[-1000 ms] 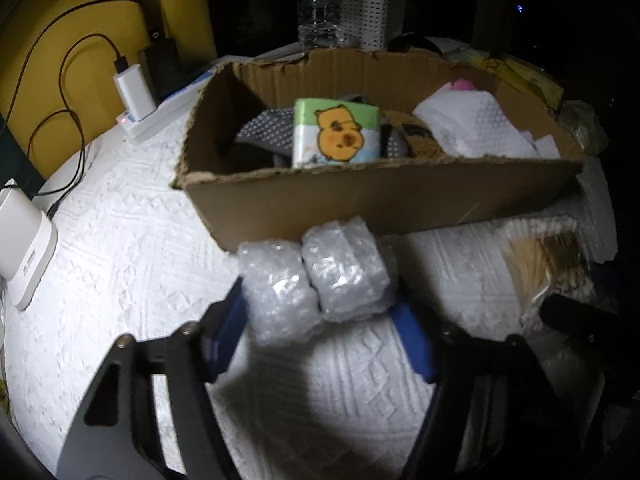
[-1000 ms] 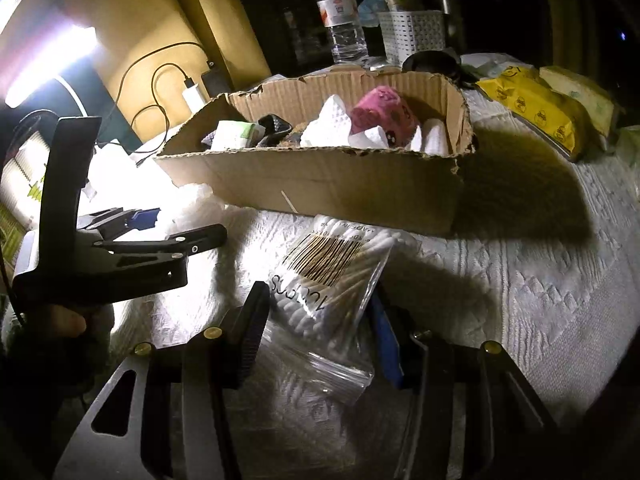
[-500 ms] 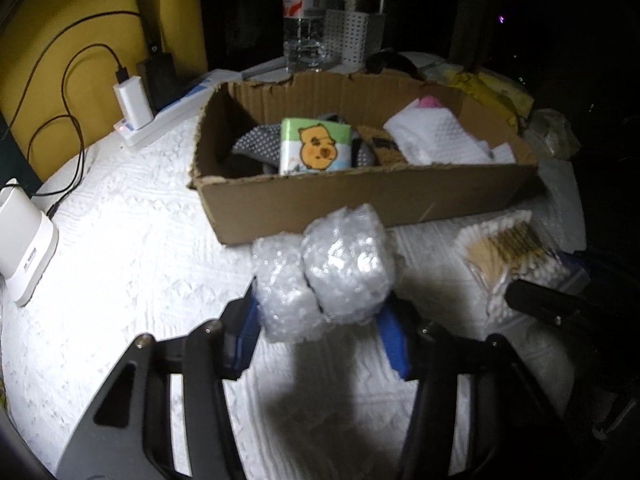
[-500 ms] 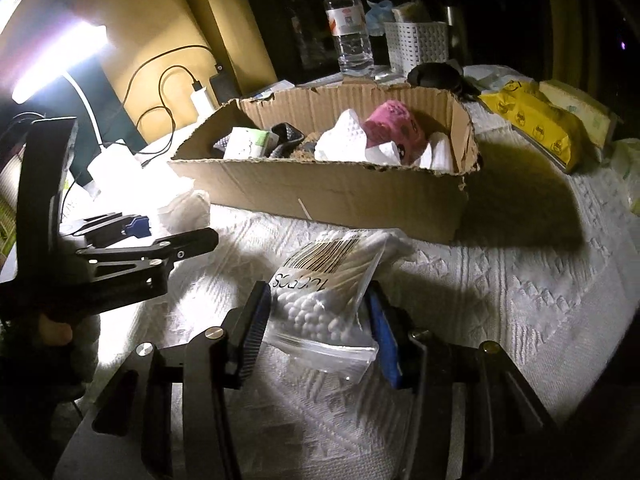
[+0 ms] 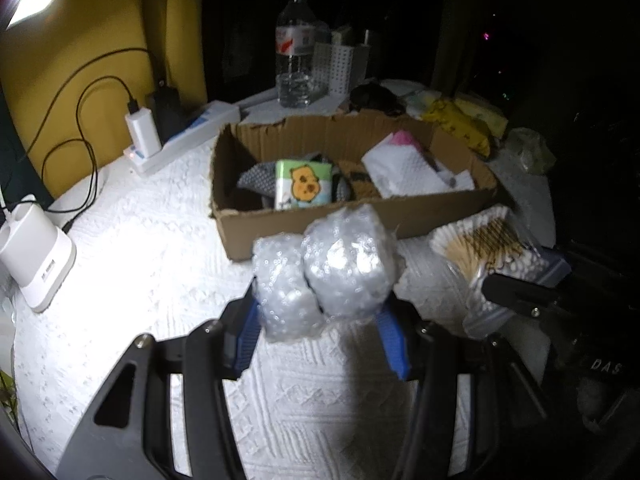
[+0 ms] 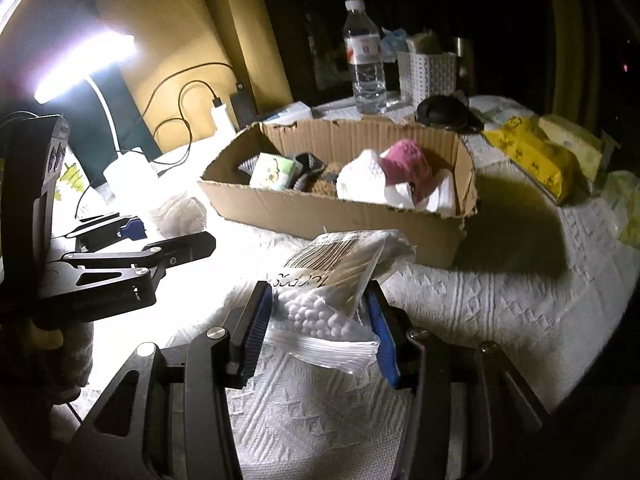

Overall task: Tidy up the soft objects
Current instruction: 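Grasp the bubble-wrapped items with the left tool while the right grips the cotton-swab bag, then carry the bubble wrap into the box with the left tool while the right carries the swab bag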

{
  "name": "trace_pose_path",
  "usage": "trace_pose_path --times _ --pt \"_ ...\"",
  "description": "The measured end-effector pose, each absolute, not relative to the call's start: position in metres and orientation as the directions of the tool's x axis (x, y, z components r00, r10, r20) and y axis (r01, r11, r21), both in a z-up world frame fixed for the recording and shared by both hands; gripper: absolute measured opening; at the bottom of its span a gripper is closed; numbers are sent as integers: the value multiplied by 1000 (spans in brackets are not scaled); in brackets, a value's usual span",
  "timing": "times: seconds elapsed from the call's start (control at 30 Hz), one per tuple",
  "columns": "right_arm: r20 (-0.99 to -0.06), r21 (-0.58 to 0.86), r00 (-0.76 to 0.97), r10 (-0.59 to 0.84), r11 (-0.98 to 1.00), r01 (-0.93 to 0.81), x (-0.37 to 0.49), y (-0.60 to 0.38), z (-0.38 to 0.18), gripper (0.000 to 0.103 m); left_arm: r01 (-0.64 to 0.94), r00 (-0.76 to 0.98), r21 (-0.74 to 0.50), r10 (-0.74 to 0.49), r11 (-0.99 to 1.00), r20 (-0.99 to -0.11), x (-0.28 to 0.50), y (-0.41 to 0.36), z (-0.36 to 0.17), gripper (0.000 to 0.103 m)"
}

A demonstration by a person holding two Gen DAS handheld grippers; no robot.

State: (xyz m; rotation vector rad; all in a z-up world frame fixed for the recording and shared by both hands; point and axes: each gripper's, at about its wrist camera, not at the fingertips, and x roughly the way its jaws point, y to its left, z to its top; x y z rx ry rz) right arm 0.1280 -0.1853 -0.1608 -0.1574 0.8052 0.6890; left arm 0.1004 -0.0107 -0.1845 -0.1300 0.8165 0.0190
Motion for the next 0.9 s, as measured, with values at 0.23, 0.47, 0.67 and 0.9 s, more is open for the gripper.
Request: trace_pose_path --times 0.23,0.47,0.67,0.9 --pt "-685 103 521 508 776 -622 127 -190 -140 50 -51 713 -114 -44 992 -700 101 -13 -164 53" --pt "-672 88 538 509 776 -624 135 -193 -126 50 -36 731 -110 -49 993 -681 107 -16 -151 53" --pt "-656 75 552 515 772 -631 144 -197 -114 50 -25 745 -104 -51 994 -665 117 -21 -138 53" --pt "-637 80 560 530 768 -635 161 -202 -108 50 -19 746 -90 -45 996 -664 132 -29 -134 53"
